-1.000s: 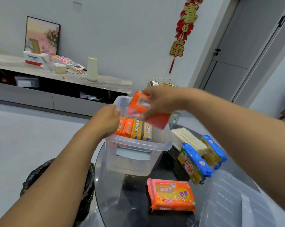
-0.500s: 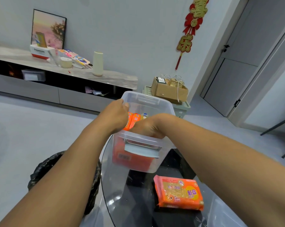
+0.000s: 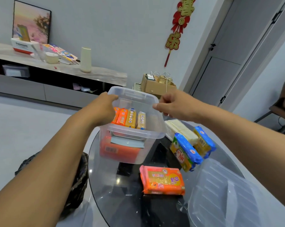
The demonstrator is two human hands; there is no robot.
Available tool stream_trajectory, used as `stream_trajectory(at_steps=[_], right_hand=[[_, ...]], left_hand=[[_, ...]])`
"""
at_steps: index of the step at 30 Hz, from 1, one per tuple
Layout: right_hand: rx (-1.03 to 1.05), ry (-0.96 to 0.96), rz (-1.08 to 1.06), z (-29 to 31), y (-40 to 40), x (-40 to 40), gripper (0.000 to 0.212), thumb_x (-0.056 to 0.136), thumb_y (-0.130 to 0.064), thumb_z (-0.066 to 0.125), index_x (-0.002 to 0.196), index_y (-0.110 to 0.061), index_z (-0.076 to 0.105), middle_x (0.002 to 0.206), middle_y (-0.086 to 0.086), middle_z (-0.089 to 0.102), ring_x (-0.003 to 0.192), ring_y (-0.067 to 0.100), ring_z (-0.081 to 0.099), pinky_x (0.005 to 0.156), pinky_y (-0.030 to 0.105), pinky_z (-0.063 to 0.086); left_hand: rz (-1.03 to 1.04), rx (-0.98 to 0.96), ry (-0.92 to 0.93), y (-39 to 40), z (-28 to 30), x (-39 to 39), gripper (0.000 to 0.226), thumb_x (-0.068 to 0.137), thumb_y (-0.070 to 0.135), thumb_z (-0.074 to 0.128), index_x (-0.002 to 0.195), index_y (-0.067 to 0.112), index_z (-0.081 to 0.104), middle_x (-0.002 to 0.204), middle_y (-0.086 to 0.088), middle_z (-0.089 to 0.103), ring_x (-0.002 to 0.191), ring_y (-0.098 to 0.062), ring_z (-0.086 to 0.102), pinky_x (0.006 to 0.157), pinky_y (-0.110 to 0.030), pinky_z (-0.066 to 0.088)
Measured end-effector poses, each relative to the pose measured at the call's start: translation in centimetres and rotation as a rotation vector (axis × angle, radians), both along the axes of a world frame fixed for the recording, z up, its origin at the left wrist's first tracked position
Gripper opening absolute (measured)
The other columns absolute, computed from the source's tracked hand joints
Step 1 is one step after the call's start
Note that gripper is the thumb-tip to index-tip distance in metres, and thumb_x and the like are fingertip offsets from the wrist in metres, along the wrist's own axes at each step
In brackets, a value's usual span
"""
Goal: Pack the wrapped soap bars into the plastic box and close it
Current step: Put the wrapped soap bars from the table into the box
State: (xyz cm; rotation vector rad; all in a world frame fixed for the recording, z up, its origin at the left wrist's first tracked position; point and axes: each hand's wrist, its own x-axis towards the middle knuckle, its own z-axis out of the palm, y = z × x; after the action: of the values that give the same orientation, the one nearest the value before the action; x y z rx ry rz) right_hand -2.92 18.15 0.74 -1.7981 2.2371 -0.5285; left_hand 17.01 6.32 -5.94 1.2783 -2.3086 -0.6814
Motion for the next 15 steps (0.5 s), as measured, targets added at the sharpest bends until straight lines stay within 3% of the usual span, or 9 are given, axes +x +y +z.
stream_trajectory(at_steps=[5, 6, 8, 9, 11, 13, 15], right_hand=[[-0.001, 0.044, -0.189, -1.8, 2.6, -2.1, 0.028, 0.101, -0.028, 0.052, 0.091, -0.006, 0.067, 0.080, 0.006, 0.072, 0.069, 0.019, 0.065, 0.062, 0.034, 0.054], [0.097, 0.041, -0.205, -2.3, 3.3, -2.2, 0.026, 0.101, -0.026, 0.050, 0.095, -0.008, 0.068, 0.084, 0.007, 0.073, 0.073, 0.019, 0.068, 0.063, 0.032, 0.057], [0.425, 0.100, -0.141, -3.1, 4.8, -1.9, 0.024, 0.098, -0.027, 0.055, 0.112, -0.013, 0.070, 0.103, 0.004, 0.074, 0.091, 0.019, 0.071, 0.081, 0.032, 0.060], [0.611, 0.133, -0.069, -3.6, 5.5, -1.3, 0.033, 0.095, -0.030, 0.062, 0.126, -0.020, 0.066, 0.117, 0.000, 0.070, 0.105, 0.018, 0.068, 0.093, 0.034, 0.056], [0.868, 0.133, 0.060, -5.2, 6.4, -0.1, 0.074, 0.084, -0.042, 0.078, 0.149, -0.032, 0.044, 0.144, -0.006, 0.054, 0.132, 0.020, 0.053, 0.109, 0.040, 0.045], [0.923, 0.195, 0.147, -7.6, 6.8, 1.2, 0.101, 0.072, -0.048, 0.086, 0.154, -0.041, 0.028, 0.152, -0.006, 0.040, 0.139, 0.024, 0.042, 0.111, 0.048, 0.041], [0.830, 0.360, 0.215, -9.6, 6.9, 1.9, 0.105, 0.067, -0.047, 0.089, 0.150, -0.042, 0.026, 0.145, -0.004, 0.040, 0.130, 0.026, 0.046, 0.103, 0.048, 0.046]], left_hand=[[0.007, 0.005, 0.012, 1.0, 0.6, 0.6, 0.069, 0.085, -0.009, 0.036, 0.142, 0.030, 0.045, 0.154, -0.004, 0.032, 0.133, -0.028, 0.041, 0.100, -0.035, 0.039], [0.006, 0.005, 0.015, 1.1, 0.6, 0.7, 0.070, 0.085, -0.010, 0.036, 0.142, 0.030, 0.045, 0.154, -0.003, 0.032, 0.133, -0.028, 0.041, 0.099, -0.035, 0.039], [0.002, 0.011, 0.028, 1.3, 0.6, 0.9, 0.072, 0.085, -0.011, 0.036, 0.143, 0.031, 0.043, 0.154, -0.003, 0.033, 0.133, -0.028, 0.041, 0.096, -0.034, 0.040], [0.003, 0.012, 0.037, 1.4, 0.5, 0.9, 0.072, 0.085, -0.012, 0.037, 0.143, 0.030, 0.042, 0.154, -0.003, 0.034, 0.132, -0.028, 0.042, 0.095, -0.034, 0.041], [0.009, 0.014, 0.059, 1.4, 0.5, 0.9, 0.072, 0.085, -0.011, 0.038, 0.145, 0.029, 0.040, 0.153, -0.003, 0.036, 0.130, -0.029, 0.044, 0.092, -0.034, 0.042], [0.021, 0.015, 0.084, 1.4, 0.3, 0.9, 0.071, 0.086, -0.011, 0.037, 0.146, 0.028, 0.039, 0.152, -0.004, 0.038, 0.129, -0.029, 0.045, 0.090, -0.034, 0.042], [0.029, 0.016, 0.110, 1.3, 0.2, 0.8, 0.071, 0.086, -0.010, 0.036, 0.146, 0.027, 0.038, 0.152, -0.004, 0.038, 0.129, -0.029, 0.045, 0.092, -0.035, 0.042]])
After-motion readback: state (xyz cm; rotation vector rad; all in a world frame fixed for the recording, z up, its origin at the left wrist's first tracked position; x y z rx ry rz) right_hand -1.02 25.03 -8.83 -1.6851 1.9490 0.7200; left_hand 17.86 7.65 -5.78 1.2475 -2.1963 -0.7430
